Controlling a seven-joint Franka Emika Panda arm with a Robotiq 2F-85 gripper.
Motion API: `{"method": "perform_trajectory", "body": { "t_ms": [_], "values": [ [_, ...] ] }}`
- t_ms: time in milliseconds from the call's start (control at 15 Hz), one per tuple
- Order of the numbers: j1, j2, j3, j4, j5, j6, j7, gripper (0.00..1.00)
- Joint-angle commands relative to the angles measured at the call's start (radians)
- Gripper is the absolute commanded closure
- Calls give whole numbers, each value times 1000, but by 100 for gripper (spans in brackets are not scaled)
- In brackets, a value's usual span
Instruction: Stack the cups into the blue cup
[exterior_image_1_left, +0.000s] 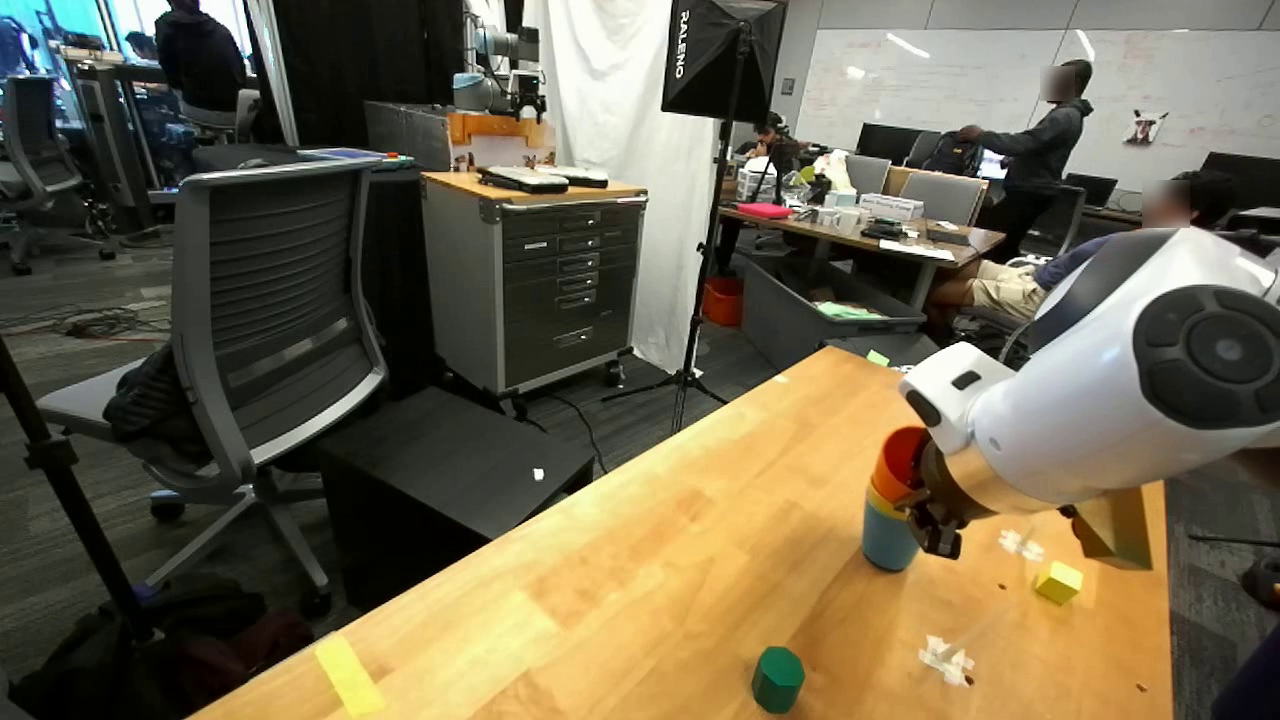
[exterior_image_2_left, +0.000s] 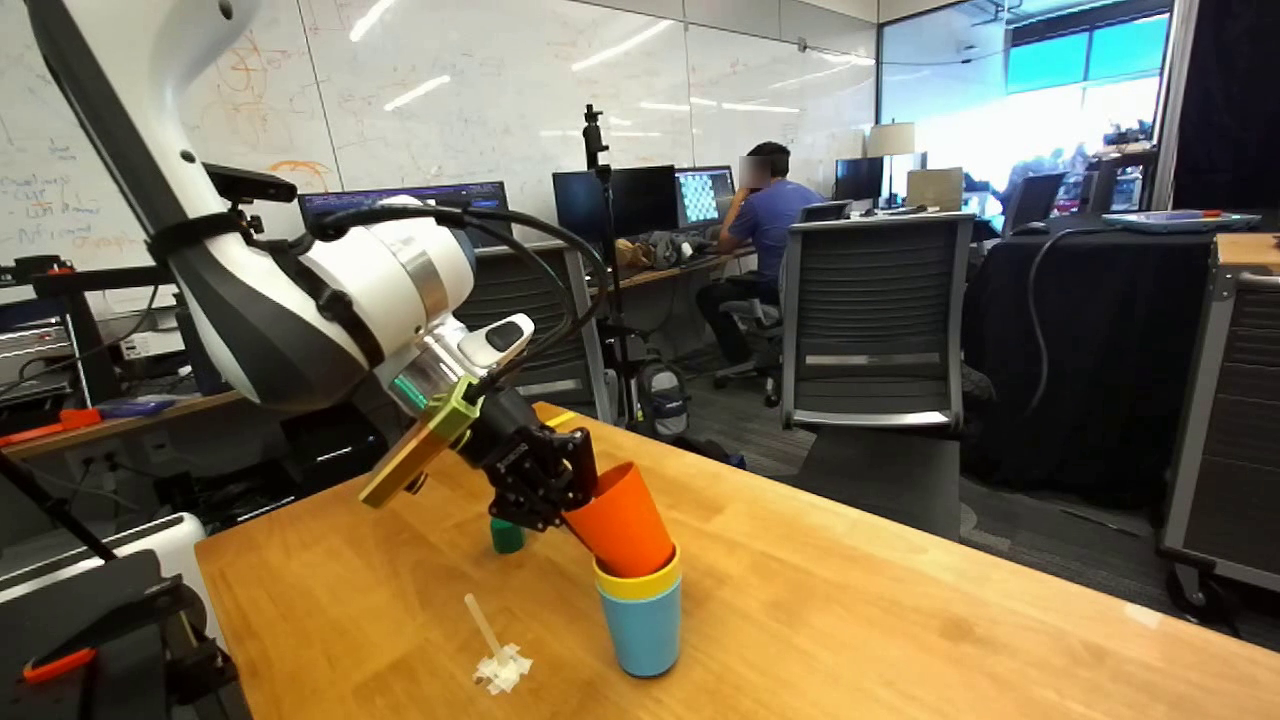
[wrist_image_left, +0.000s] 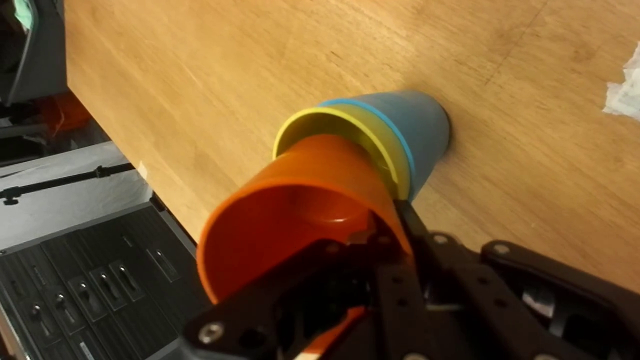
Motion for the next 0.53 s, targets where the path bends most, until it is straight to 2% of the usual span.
{"method": "perform_trajectory", "body": {
  "t_ms": [0, 467],
  "values": [
    [-4, -4, -2, 9, 22, 7, -31, 60],
    [-11, -30, -7, -6, 23, 25, -34, 6]
  ]
}}
